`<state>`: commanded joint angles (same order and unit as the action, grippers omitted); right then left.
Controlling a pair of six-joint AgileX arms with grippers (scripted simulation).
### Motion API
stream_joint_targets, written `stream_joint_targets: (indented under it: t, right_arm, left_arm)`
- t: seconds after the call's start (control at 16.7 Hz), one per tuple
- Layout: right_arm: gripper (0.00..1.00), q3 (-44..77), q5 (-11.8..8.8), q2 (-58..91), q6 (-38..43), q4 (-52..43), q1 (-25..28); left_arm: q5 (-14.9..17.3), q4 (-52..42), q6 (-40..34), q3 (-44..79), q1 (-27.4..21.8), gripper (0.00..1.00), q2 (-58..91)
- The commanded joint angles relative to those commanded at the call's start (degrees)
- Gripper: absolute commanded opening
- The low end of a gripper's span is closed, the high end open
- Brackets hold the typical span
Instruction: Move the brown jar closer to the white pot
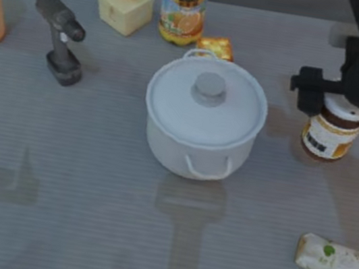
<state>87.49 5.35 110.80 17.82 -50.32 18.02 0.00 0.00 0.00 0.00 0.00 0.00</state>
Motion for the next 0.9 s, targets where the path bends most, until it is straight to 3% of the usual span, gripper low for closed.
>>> stream_joint_targets:
  t: [0.78, 0.9]
  right_arm:
    - [0.00, -5.30, -0.02, 4.39, -0.18, 9.71, -0.25]
    - [0.15, -5.30, -0.02, 4.39, -0.18, 9.71, -0.25]
  left_arm:
    - [0.00, 0.00, 0.00, 0.00, 0.00, 1.00, 0.00]
    - [0.00, 0.00, 0.00, 0.00, 0.00, 1.00, 0.00]
